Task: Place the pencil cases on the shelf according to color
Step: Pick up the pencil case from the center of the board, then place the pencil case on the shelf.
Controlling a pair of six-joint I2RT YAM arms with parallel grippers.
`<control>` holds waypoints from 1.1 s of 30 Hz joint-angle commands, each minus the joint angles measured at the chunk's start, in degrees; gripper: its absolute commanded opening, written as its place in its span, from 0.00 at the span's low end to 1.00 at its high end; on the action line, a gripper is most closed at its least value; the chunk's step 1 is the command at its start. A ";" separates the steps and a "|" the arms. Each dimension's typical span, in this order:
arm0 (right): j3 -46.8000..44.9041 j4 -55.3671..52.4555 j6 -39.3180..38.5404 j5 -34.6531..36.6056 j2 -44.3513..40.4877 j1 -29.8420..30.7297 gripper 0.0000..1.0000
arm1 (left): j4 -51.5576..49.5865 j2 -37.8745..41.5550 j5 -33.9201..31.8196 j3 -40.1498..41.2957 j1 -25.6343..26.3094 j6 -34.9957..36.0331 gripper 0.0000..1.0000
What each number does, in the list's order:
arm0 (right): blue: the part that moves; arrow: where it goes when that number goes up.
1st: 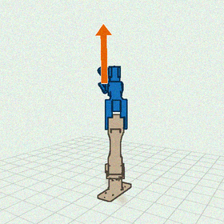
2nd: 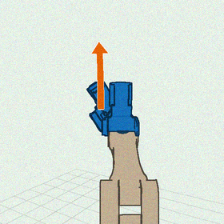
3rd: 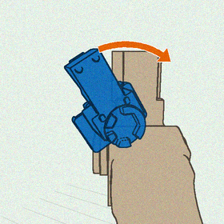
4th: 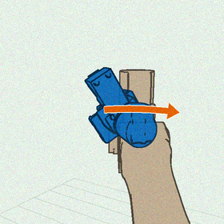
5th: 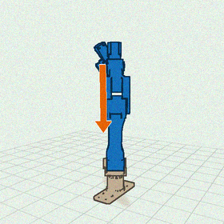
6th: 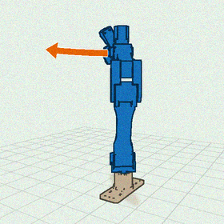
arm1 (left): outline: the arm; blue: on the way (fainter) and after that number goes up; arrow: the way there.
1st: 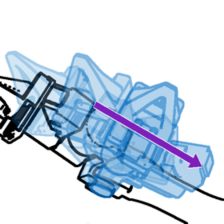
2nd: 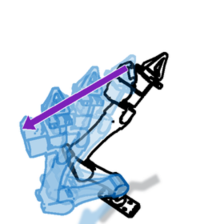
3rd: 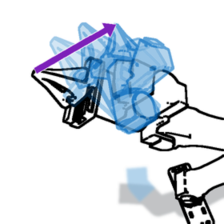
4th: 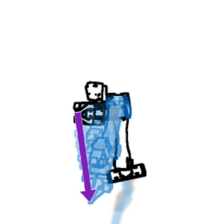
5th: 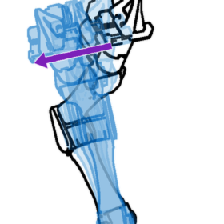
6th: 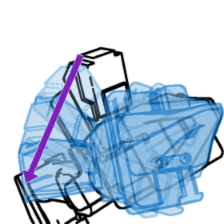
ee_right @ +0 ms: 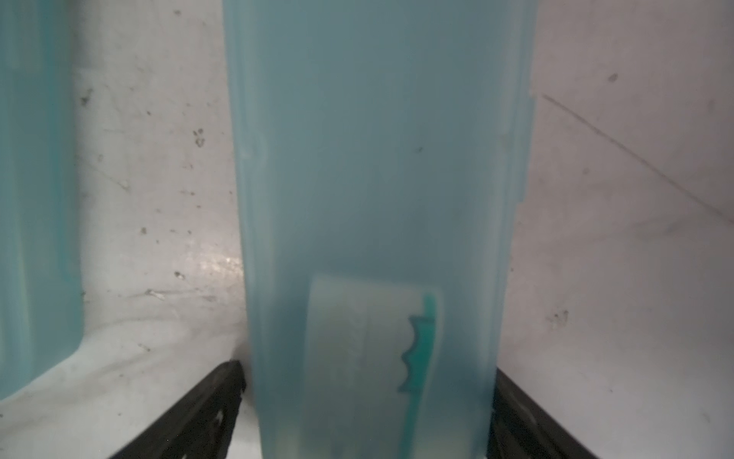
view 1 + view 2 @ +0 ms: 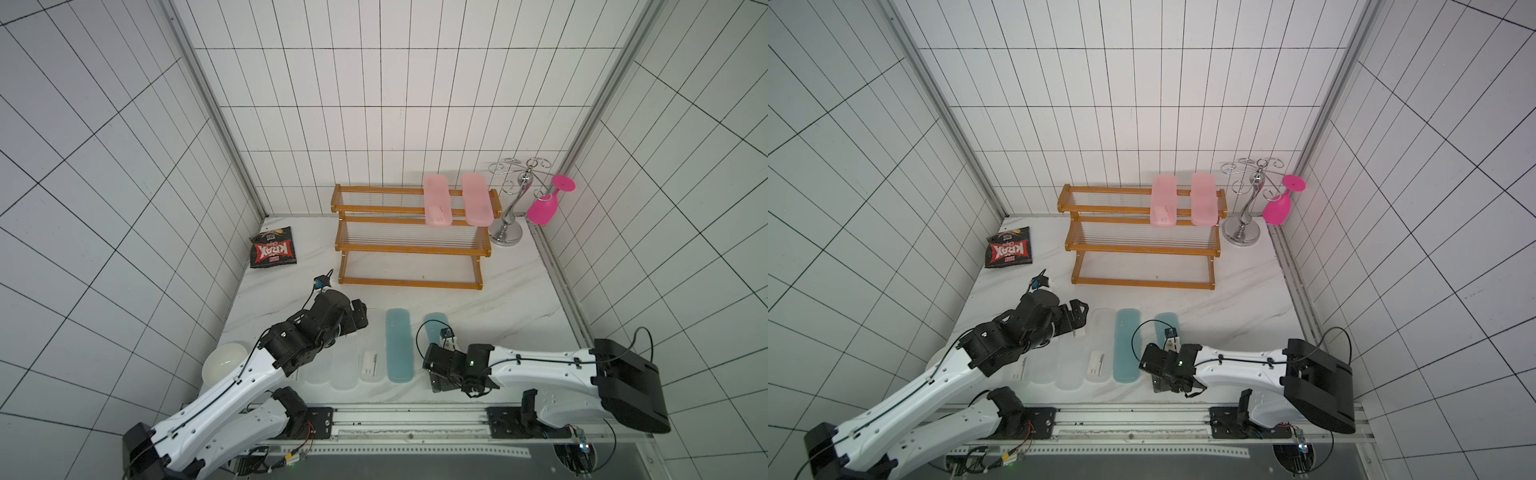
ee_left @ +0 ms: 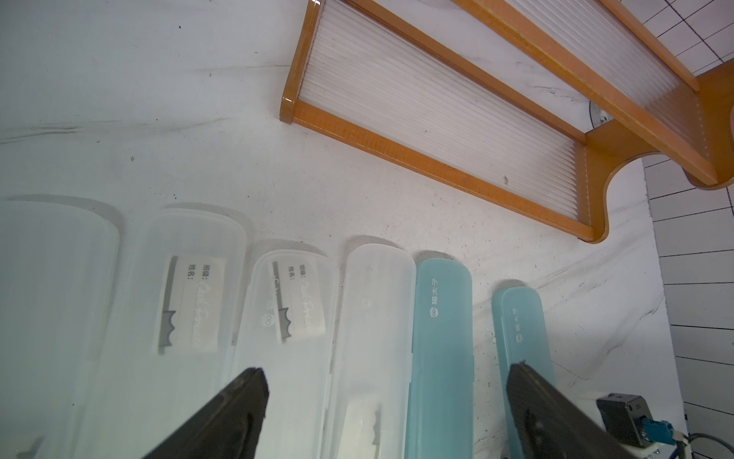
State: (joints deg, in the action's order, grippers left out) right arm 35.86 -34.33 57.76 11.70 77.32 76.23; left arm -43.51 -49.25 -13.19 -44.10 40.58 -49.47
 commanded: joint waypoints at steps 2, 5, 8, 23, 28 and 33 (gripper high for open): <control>-1.28 -1.49 1.46 2.39 -0.12 0.79 0.80 | 1.42 0.08 -1.21 -0.03 -0.45 0.53 0.98; -0.89 -4.75 3.42 6.89 -2.90 2.39 0.70 | 1.33 0.25 -3.04 0.66 -0.81 0.15 0.98; 0.83 -9.63 4.64 11.13 -6.26 3.64 0.61 | 1.72 0.61 -3.18 1.49 -1.91 0.24 0.98; 15.01 -22.24 -3.47 23.47 -19.77 1.10 0.53 | 8.15 -5.28 1.71 -3.48 -7.77 6.11 0.98; 20.21 -19.75 -12.79 19.32 -19.21 -6.92 0.55 | 8.14 -8.66 2.04 -6.27 -8.30 7.62 0.98; 24.29 -16.47 -18.23 14.74 -15.53 -14.13 0.56 | 10.14 -9.43 2.28 -5.17 -8.55 8.80 0.98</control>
State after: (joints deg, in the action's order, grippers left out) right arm 56.82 -52.97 45.04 28.73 60.34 64.40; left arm -35.24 -58.39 -11.46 -48.80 32.42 -42.44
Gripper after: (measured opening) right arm 0.768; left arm 0.981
